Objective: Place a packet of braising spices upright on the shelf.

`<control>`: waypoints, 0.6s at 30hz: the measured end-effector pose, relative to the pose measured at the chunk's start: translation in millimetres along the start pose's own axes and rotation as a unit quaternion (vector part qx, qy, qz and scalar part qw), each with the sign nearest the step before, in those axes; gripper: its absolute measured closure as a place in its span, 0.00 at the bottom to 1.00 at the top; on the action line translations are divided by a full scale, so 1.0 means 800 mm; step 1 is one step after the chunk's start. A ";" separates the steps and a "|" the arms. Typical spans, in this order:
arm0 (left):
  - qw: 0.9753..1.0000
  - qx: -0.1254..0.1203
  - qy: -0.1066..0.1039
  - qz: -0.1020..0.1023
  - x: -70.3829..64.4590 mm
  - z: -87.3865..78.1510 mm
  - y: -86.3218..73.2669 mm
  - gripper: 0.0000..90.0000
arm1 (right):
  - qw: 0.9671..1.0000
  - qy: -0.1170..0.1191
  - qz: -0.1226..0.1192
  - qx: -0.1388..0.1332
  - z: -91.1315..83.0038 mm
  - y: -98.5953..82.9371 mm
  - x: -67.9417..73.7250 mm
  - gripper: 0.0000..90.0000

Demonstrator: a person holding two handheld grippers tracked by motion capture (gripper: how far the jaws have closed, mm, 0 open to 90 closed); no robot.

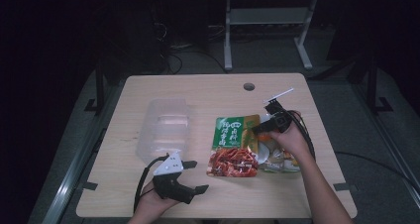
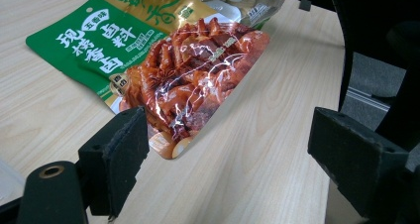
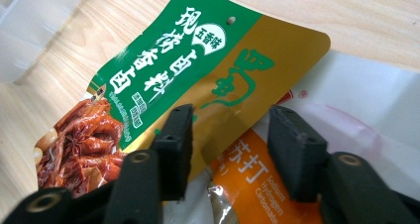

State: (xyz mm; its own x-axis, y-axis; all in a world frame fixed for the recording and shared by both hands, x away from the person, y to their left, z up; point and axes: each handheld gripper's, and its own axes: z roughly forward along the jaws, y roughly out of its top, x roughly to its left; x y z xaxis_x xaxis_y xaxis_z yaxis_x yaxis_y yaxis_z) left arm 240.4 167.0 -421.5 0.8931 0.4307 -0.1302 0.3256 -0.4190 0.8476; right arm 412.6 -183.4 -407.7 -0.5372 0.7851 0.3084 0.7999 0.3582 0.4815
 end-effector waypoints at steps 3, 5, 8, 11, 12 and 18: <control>1.000 0.001 -0.001 0.000 0.000 0.000 0.000 0.17 | 1.000 0.007 0.006 -0.002 -0.001 0.000 0.001 0.59; 1.000 0.001 -0.001 0.000 0.000 0.000 0.000 0.17 | 1.000 0.011 0.007 0.002 -0.001 0.000 0.003 0.60; 1.000 0.003 -0.002 -0.001 0.000 0.000 0.000 0.17 | 1.000 0.009 0.008 0.013 0.004 0.000 0.004 0.61; 1.000 0.002 -0.001 -0.001 0.000 0.000 0.000 0.17 | 1.000 0.013 0.010 0.017 0.011 0.001 0.003 0.60; 1.000 0.003 -0.001 -0.001 0.000 0.000 0.000 0.17 | 1.000 0.016 0.012 0.020 0.014 0.002 0.003 0.60; 1.000 0.000 0.000 -0.004 0.000 0.000 0.000 0.17 | 0.999 0.034 0.014 0.027 0.030 0.003 0.006 0.70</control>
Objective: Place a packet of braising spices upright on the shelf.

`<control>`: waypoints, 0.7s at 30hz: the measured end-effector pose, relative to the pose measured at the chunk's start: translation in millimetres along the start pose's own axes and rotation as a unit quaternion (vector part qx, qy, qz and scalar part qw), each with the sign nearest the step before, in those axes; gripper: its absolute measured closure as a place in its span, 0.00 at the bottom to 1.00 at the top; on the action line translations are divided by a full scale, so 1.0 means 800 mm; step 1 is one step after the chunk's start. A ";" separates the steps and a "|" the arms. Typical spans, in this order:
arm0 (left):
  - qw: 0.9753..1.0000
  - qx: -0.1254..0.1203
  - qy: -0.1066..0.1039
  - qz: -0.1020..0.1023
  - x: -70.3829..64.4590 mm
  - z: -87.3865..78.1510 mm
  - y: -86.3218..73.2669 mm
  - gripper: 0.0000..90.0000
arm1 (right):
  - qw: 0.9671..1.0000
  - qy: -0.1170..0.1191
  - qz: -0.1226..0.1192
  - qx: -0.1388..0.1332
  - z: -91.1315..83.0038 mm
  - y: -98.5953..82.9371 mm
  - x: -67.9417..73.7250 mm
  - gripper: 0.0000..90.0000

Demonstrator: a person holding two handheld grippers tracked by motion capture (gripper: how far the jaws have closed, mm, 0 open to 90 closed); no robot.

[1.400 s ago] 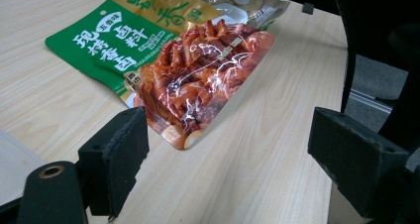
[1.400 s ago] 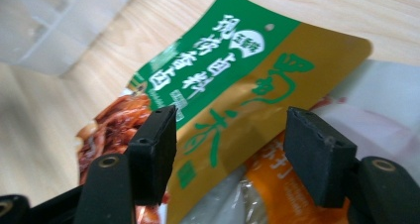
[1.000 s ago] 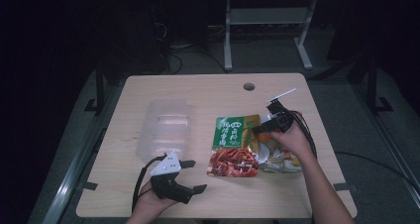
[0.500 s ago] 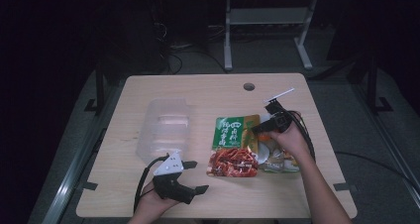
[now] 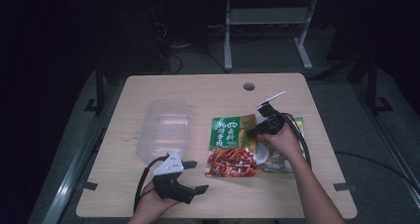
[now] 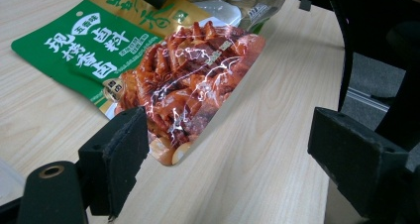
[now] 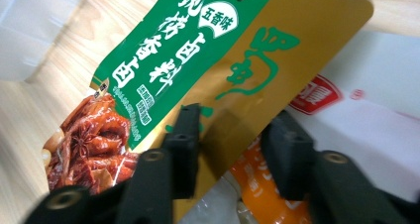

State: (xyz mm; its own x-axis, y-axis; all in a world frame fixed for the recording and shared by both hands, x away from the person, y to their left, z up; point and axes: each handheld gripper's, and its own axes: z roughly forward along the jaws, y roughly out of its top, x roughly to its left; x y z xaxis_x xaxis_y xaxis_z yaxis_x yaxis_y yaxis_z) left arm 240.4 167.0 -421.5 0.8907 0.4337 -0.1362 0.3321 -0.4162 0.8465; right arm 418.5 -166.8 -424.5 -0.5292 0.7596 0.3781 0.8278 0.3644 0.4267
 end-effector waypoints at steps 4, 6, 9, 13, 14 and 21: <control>1.000 0.000 0.001 -0.002 0.001 0.000 0.000 0.17 | 1.000 0.028 0.007 -0.001 0.004 0.000 -0.001 0.90; 1.000 0.000 0.001 -0.005 0.001 0.000 0.000 0.17 | 1.000 0.031 0.000 -0.005 0.003 0.001 0.001 0.99; 1.000 0.000 0.001 -0.011 0.002 0.001 0.000 0.17 | 0.999 0.029 -0.012 -0.011 -0.002 0.002 0.007 1.00; 1.000 -0.005 -0.012 -0.023 0.004 0.004 0.001 0.17 | 0.998 0.045 -0.022 -0.025 -0.010 -0.001 0.010 1.00; 1.000 -0.003 -0.016 -0.022 0.005 0.005 0.001 0.17 | 0.998 0.051 -0.026 -0.032 -0.013 -0.003 0.012 1.00; 0.999 -0.010 -0.019 -0.044 0.005 0.016 0.011 0.18 | 0.993 0.052 -0.075 -0.075 -0.039 -0.010 0.036 1.00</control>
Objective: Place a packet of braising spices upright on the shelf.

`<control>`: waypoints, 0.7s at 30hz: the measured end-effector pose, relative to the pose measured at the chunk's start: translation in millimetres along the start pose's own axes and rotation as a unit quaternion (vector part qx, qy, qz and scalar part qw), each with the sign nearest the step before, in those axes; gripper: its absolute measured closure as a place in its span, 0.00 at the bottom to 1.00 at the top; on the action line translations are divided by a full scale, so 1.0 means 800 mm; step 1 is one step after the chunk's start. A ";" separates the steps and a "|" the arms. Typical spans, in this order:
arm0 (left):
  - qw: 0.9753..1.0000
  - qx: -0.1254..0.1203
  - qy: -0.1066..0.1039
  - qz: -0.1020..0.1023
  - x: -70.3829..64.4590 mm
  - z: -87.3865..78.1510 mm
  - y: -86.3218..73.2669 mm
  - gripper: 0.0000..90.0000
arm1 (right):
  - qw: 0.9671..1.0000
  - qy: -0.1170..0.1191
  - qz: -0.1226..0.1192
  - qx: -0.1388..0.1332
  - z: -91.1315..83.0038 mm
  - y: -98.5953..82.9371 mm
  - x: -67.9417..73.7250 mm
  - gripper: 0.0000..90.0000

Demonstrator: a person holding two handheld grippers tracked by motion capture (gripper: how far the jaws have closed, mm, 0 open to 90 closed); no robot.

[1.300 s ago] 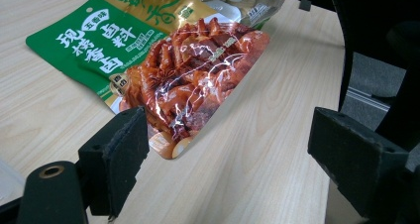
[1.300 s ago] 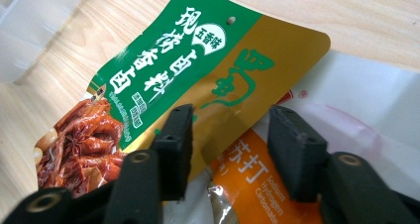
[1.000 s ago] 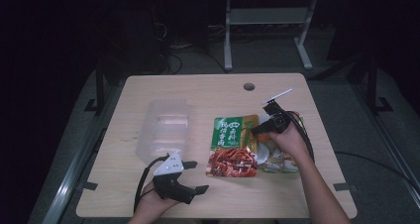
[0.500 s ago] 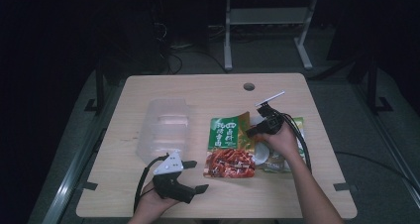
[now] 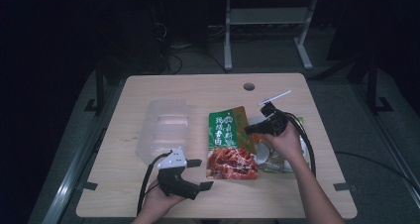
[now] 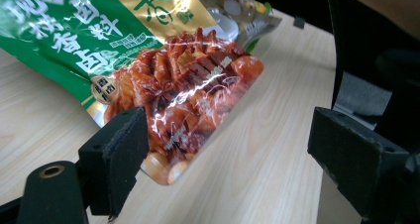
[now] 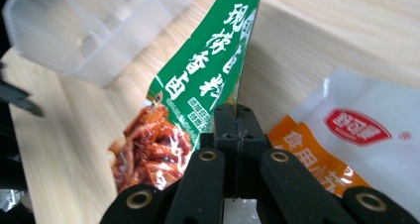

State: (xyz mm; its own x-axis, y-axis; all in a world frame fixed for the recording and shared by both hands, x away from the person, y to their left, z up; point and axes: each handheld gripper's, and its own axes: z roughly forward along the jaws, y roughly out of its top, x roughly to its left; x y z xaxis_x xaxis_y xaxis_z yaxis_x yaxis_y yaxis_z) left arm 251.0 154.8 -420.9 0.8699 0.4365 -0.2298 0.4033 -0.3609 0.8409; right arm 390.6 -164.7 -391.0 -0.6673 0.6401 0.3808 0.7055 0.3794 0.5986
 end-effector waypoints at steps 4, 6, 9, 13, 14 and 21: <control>1.000 -0.001 0.017 0.000 0.004 0.006 0.009 0.18 | 0.999 0.015 -0.014 -0.029 -0.015 -0.007 0.012 1.00; 1.000 -0.007 0.027 -0.013 0.008 0.011 0.012 0.18 | 0.999 0.018 -0.025 -0.043 -0.022 -0.012 0.016 1.00; 0.999 -0.008 0.049 -0.020 0.011 0.023 0.014 0.18 | 0.997 0.025 -0.037 -0.058 -0.032 -0.019 0.022 1.00; 0.997 0.003 0.063 -0.034 0.020 0.044 0.015 0.18 | 0.994 0.030 -0.065 -0.080 -0.048 -0.025 0.033 1.00; 0.997 0.002 0.065 -0.042 0.022 0.049 0.015 0.18 | 0.993 0.031 -0.074 -0.086 -0.052 -0.027 0.035 1.00; 0.996 0.023 0.067 -0.061 0.037 0.079 0.016 0.18 | 0.988 0.038 -0.105 -0.109 -0.069 -0.039 0.047 1.00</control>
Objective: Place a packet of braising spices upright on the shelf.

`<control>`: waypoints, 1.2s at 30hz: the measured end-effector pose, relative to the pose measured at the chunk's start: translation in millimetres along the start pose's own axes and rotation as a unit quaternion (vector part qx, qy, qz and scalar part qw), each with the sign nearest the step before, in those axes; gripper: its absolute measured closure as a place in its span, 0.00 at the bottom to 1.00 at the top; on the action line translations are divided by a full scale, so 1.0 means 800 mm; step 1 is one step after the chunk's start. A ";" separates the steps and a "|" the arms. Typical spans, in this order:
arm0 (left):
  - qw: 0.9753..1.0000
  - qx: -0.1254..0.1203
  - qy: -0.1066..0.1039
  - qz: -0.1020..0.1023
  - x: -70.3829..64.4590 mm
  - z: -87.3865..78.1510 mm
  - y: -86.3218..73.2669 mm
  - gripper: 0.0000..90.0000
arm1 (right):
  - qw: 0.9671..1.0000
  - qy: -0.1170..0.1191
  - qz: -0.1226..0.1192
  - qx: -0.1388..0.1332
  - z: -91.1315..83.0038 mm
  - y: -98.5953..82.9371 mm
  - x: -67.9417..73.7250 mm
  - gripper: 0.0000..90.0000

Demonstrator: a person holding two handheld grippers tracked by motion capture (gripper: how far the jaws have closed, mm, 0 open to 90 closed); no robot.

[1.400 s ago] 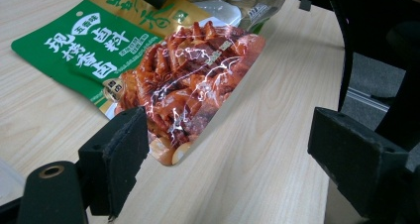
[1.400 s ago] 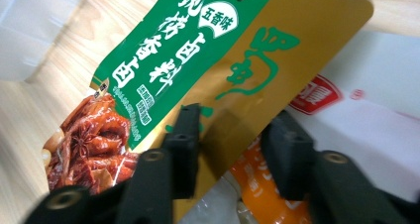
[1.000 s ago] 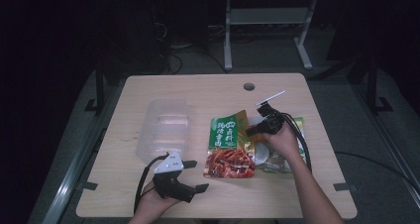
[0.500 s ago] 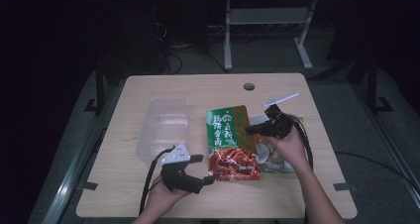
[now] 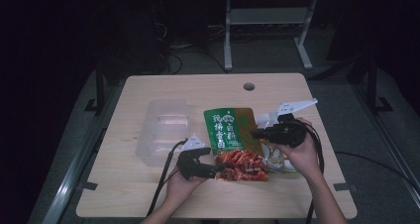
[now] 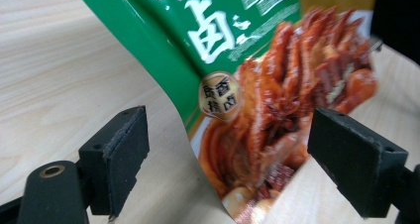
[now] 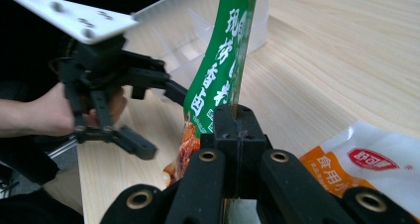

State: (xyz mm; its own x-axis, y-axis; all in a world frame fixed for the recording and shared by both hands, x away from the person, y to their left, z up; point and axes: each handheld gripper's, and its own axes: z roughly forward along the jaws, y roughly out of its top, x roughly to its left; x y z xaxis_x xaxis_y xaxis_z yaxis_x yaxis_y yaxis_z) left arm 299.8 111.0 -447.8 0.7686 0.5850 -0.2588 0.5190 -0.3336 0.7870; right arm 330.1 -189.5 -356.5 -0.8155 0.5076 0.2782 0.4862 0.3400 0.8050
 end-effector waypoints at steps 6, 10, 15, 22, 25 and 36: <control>0.997 -0.015 -0.071 -0.041 0.019 0.013 0.007 0.58 | 1.000 0.005 0.001 -0.006 -0.001 -0.009 -0.003 1.00; 0.995 -0.002 -0.093 -0.043 0.025 0.017 0.012 0.81 | 1.000 0.001 0.002 -0.003 -0.002 -0.014 -0.006 1.00; 0.996 -0.005 -0.083 -0.028 0.018 0.012 0.014 0.93 | 1.000 -0.003 0.011 -0.004 -0.004 -0.017 -0.010 1.00; 0.999 -0.010 -0.050 0.003 0.011 -0.002 0.015 0.96 | 1.000 -0.009 0.022 -0.002 -0.005 -0.026 -0.018 0.99; 0.999 -0.013 -0.045 0.006 0.011 -0.005 0.012 0.97 | 1.000 -0.006 0.029 0.006 -0.001 -0.030 -0.019 0.98; 0.998 -0.017 -0.043 0.030 0.006 -0.011 0.007 0.97 | 0.999 0.019 0.021 0.040 0.040 -0.028 -0.011 0.82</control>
State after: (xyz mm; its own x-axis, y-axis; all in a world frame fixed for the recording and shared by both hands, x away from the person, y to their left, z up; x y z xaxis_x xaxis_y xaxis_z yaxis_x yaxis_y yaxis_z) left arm 303.0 118.5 -439.3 0.8275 0.4991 -0.2571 0.4595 -0.3388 0.8210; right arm 336.8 -176.1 -394.0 -0.8039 0.4933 0.3323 0.5432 0.3814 0.7480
